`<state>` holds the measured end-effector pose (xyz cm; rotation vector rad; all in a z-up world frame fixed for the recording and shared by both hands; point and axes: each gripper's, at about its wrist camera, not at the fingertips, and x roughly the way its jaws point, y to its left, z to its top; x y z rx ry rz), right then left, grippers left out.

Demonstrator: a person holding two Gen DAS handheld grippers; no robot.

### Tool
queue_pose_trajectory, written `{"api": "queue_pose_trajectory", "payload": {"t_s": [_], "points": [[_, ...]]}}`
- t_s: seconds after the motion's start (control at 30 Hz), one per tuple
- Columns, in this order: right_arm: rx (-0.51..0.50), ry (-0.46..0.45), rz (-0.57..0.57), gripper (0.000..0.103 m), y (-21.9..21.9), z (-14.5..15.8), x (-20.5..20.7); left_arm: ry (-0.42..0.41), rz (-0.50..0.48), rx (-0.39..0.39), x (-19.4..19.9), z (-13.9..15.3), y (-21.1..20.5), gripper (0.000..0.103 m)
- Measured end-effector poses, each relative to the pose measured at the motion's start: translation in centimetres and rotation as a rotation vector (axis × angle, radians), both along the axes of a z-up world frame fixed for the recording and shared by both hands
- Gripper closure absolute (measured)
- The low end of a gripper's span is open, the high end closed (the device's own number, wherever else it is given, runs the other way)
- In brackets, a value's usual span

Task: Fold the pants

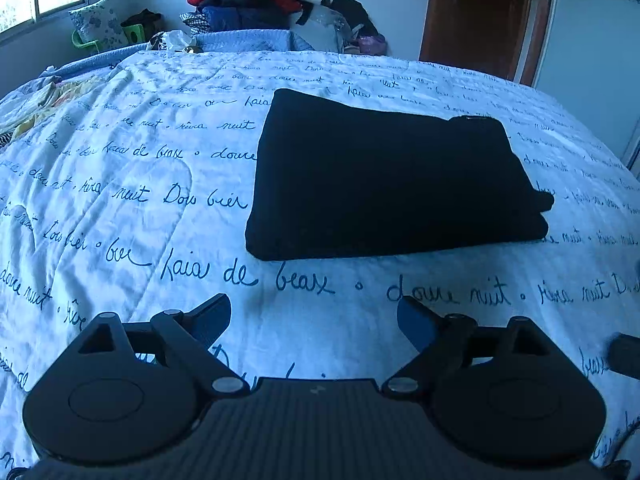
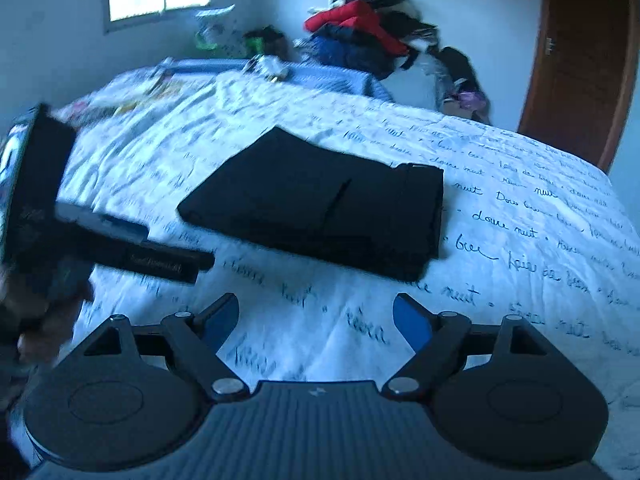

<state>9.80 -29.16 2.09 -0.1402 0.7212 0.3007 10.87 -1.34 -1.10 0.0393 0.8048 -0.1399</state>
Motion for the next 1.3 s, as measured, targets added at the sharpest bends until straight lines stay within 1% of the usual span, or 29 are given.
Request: {"api": "queue_pose_trajectory", "payload": {"t_s": [0.07, 0.1, 0.13, 0.2, 0.23, 0.27, 0.3, 0.4, 0.47, 0.57, 0.67, 0.73, 0.83, 1.03, 1.3], "points": [[-0.004, 0.041, 0.031, 0.018, -0.7, 0.8, -0.7, 0.001, 0.000, -0.002, -0.1, 0.0, 0.1, 0.012], [0.037, 0.069, 0.047, 0.018, -1.2, 1.4, -1.0, 0.002, 0.001, -0.005, -0.2, -0.1, 0.1, 0.012], [0.115, 0.087, 0.071, 0.018, -1.9, 2.1, -1.4, 0.002, 0.001, -0.010, -0.3, -0.1, 0.1, 0.012], [0.352, 0.108, 0.151, 0.017, -3.5, 3.3, -1.9, -0.001, 0.003, -0.012, -0.4, -0.1, 0.1, 0.012], [0.461, 0.113, 0.191, 0.008, -4.1, 3.6, -1.9, -0.001, 0.005, -0.010, -0.5, -0.2, 0.1, 0.011], [0.523, 0.105, 0.201, 0.000, -4.3, 3.6, -1.8, 0.000, 0.008, -0.009, -0.5, -0.3, 0.0, 0.011], [0.511, 0.086, 0.179, 0.000, -3.9, 3.5, -1.8, 0.001, 0.010, -0.006, -0.5, -0.4, 0.0, 0.011], [0.269, 0.058, 0.041, 0.000, -0.9, 1.8, -0.7, 0.004, 0.016, 0.004, -0.6, -0.8, 0.0, 0.011], [0.159, 0.065, -0.037, 0.000, 1.1, -0.3, 0.5, -0.002, 0.022, 0.013, -0.7, -1.0, 0.0, 0.011], [0.085, 0.083, -0.117, 0.000, 2.8, -3.4, 2.1, -0.009, 0.031, 0.021, -0.7, -1.2, 0.2, 0.010], [0.090, 0.075, -0.176, 0.000, 3.3, -5.1, 2.6, -0.011, 0.033, 0.023, -0.8, -1.5, 0.4, 0.009], [0.102, 0.074, -0.198, 0.000, 3.2, -5.6, 2.8, -0.014, 0.037, 0.029, -0.7, -1.7, 0.5, 0.008], [0.099, 0.082, -0.221, 0.000, 3.0, -6.2, 2.8, -0.013, 0.045, 0.019, -0.8, -1.9, 0.7, 0.008], [0.116, 0.090, -0.269, 0.000, 3.1, -7.0, 2.8, -0.026, 0.049, 0.024, -1.0, -2.3, 0.6, 0.005], [0.071, 0.076, -0.294, 0.000, 3.4, -7.6, 2.8, -0.043, 0.050, 0.021, -1.2, -2.8, 0.8, 0.002]]}}
